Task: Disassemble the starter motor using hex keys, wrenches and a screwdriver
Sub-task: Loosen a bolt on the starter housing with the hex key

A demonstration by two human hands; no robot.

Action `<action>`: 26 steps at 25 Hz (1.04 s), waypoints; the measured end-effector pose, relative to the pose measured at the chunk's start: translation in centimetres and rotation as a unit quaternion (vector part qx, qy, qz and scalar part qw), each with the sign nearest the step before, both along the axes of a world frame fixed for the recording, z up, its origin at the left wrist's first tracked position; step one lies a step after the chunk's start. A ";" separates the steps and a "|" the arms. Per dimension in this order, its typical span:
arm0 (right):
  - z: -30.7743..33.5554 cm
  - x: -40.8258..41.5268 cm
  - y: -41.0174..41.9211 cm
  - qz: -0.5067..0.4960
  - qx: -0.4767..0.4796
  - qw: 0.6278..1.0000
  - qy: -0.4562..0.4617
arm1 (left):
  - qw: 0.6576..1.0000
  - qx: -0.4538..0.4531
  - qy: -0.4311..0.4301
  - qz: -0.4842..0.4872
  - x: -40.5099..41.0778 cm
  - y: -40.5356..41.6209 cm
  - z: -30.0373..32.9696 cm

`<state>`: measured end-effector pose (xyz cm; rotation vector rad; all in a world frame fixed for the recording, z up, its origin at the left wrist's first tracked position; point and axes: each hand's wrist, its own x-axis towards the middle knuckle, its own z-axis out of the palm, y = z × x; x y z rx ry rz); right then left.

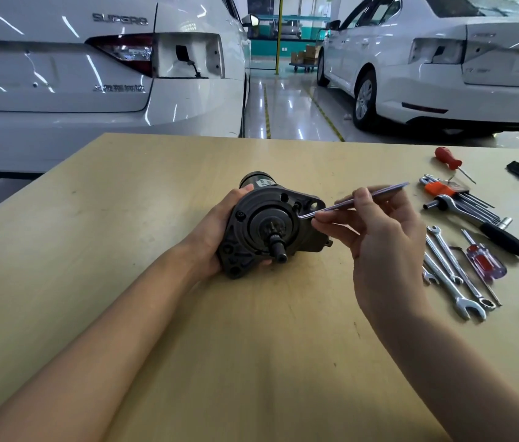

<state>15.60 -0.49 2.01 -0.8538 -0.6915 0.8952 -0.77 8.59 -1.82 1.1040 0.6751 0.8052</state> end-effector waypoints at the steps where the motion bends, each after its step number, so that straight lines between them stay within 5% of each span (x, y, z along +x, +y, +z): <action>1: 0.2 -0.1 0.0 -0.011 0.010 0.999 -0.044 | 1.000 0.002 0.001 0.001 0.0 0.0 0.0; 5: 1.6 -0.3 0.6 -0.055 0.058 0.962 -0.261 | 1.000 0.003 0.001 0.004 0.0 -0.2 0.2; 10: 3.3 -2.0 2.3 -0.068 0.168 0.757 -0.628 | 1.000 0.015 0.001 0.014 0.1 -0.2 0.1; 15: 3.1 -2.8 2.3 0.085 0.115 0.678 -0.721 | 0.999 -0.004 0.003 0.045 0.2 -0.1 -0.1; 18: 2.5 -2.5 2.0 0.054 0.134 0.730 -0.668 | 0.999 0.000 -0.003 0.035 0.2 -0.1 -0.1; 22: 2.0 -0.2 1.0 0.044 0.106 0.954 -0.278 | 1.000 -0.005 0.008 0.023 0.0 0.0 0.0; 26: 0.8 1.7 0.6 0.073 -0.047 0.996 0.000 | 1.000 -0.010 0.013 0.017 0.0 0.0 0.1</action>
